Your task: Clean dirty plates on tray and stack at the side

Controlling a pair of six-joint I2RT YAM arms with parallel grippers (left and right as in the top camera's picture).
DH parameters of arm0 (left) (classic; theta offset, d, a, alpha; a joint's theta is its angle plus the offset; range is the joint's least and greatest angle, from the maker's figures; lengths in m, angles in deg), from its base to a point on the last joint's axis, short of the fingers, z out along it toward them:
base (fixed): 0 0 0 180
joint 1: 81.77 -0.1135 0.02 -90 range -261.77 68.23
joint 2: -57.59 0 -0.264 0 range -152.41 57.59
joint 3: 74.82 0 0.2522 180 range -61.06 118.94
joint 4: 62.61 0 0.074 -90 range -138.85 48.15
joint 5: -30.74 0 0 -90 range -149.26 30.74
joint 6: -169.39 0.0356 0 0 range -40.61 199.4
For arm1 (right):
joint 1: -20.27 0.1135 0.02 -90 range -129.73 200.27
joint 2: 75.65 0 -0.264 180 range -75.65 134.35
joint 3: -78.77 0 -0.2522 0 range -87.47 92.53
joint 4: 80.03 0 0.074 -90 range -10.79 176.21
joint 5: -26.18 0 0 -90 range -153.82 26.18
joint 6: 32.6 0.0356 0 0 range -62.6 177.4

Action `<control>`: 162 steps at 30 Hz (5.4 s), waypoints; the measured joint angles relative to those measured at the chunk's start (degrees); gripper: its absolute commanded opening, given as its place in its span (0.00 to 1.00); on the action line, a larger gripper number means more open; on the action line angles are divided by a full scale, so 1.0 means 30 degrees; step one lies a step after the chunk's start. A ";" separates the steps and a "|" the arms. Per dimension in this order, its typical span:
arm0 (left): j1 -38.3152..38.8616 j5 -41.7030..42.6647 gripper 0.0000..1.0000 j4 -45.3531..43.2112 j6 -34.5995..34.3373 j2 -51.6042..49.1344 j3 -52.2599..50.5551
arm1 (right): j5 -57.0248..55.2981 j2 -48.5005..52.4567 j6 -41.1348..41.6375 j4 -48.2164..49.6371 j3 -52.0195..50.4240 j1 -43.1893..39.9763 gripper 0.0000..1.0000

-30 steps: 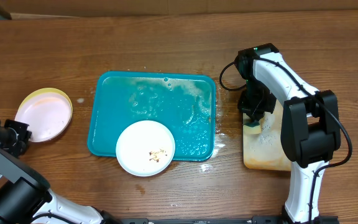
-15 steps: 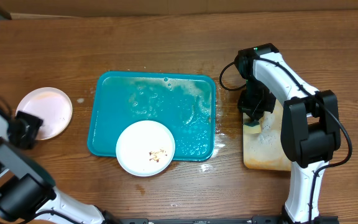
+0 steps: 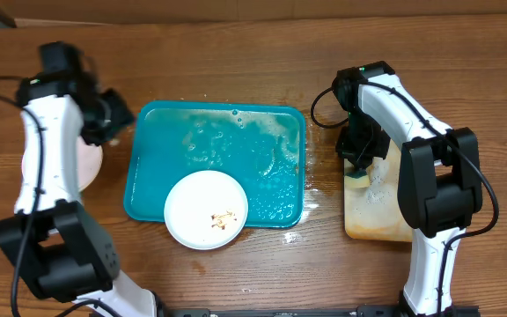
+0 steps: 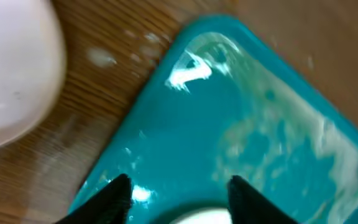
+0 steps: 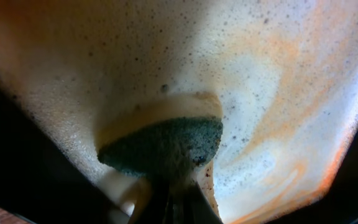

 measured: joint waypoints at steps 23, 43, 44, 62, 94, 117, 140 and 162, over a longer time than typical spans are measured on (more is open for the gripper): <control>0.2266 0.3446 0.14 -0.1749 0.5428 0.0058 -0.8561 | 0.0211 0.0000 -0.0699 -0.0066 0.0000 -0.1676 0.04; 0.3781 0.3636 0.42 -0.0852 0.5661 0.0080 -0.7286 | 0.0495 0.0000 -0.1275 0.0022 0.0000 -0.1676 0.04; 0.3781 0.3636 0.42 -0.0444 0.5676 0.0087 -0.6725 | 0.0503 0.0000 -0.1282 0.0022 0.0000 -0.1676 0.04; 0.3716 0.0080 0.47 0.0357 0.6477 0.1348 -0.7074 | 0.1035 0.0000 -0.1931 0.0175 0.0000 -0.1676 0.04; 0.2739 0.1144 0.04 -0.3111 0.5588 -0.0342 -0.9646 | 0.1202 0.0000 -0.1989 0.0109 0.0000 -0.2091 0.04; 0.2739 0.2769 0.04 -0.6360 0.3971 -0.0350 -0.9661 | 0.2448 -0.0430 -0.4408 0.0794 0.3475 -0.2106 0.04; 0.2739 0.2790 0.04 -0.6790 0.3942 -0.0350 -0.9661 | -0.3854 -0.6659 -0.0051 0.2113 -0.1545 0.1362 0.04; 0.2739 0.2790 0.04 -0.6717 0.4000 -0.0350 -0.9661 | 0.1821 -0.8145 0.0896 1.2043 -1.3187 -0.2492 0.04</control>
